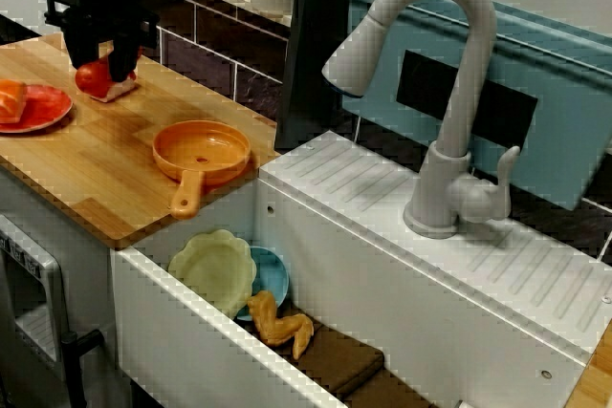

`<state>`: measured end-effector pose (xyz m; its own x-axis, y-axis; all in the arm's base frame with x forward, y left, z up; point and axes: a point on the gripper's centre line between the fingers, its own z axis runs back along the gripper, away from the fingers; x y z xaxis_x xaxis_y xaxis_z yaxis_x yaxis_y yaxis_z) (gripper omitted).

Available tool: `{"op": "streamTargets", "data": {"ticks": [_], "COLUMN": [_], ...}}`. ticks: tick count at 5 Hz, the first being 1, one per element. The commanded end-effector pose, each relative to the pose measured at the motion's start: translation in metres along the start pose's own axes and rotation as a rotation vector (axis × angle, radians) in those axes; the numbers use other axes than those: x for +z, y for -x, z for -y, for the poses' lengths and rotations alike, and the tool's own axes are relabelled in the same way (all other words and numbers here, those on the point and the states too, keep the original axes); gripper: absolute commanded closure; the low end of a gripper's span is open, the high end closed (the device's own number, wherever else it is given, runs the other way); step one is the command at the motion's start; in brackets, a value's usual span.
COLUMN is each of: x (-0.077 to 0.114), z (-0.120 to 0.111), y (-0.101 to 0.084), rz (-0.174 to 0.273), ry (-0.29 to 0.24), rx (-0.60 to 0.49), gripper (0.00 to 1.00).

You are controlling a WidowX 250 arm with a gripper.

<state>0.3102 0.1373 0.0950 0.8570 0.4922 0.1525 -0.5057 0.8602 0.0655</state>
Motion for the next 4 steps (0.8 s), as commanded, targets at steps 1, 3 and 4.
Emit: {"op": "streamTargets", "data": {"ticks": [1, 3, 4], "x": [0.01, -0.009, -0.015], "z": [-0.018, -0.011, -0.01], "y": [0.009, 0.008, 0.002], "rz": [0.033, 0.022, 0.019], "ry": [0.141, 0.109, 0.103], "rx": [-0.134, -0.155, -0.146], "gripper": [1.0, 1.0, 1.0]}}
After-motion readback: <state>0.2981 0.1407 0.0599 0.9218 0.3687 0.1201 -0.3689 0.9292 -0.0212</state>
